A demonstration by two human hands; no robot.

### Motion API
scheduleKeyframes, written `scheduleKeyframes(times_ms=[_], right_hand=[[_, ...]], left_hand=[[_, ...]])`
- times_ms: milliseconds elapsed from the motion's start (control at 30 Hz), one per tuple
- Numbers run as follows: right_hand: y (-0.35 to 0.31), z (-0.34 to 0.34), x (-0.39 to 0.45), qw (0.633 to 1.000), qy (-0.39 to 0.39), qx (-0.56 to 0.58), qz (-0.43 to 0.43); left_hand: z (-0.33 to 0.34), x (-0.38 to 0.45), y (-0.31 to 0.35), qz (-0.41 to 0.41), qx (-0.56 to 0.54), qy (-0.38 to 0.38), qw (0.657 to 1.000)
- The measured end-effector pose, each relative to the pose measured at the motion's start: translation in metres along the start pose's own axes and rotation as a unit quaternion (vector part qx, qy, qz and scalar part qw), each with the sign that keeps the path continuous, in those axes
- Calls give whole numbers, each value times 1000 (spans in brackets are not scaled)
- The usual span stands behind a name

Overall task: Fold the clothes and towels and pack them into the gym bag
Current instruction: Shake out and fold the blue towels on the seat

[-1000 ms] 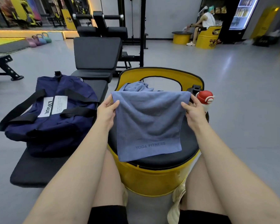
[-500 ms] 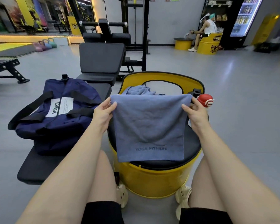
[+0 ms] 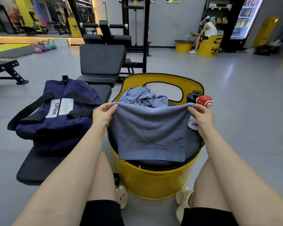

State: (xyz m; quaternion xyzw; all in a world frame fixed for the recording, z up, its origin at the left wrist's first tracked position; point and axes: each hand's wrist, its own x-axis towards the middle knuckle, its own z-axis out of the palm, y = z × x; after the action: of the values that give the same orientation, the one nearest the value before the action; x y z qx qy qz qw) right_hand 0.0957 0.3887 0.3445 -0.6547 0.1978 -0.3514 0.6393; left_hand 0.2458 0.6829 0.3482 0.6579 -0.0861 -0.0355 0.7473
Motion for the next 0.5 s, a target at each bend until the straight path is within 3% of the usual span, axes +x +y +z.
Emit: scheduleKeyframes(times_ms=[133, 333, 500], right_hand=[[-16, -7, -7, 995, -31, 97, 20], [-26, -12, -14, 984, -64, 158, 57], [-28, -16, -13, 984, -56, 150, 80]], left_hand=[[0, -6, 9, 50, 0, -28, 998], [-1, -17, 21, 11, -102, -101, 990], [-2, -20, 21, -15, -67, -151, 986]])
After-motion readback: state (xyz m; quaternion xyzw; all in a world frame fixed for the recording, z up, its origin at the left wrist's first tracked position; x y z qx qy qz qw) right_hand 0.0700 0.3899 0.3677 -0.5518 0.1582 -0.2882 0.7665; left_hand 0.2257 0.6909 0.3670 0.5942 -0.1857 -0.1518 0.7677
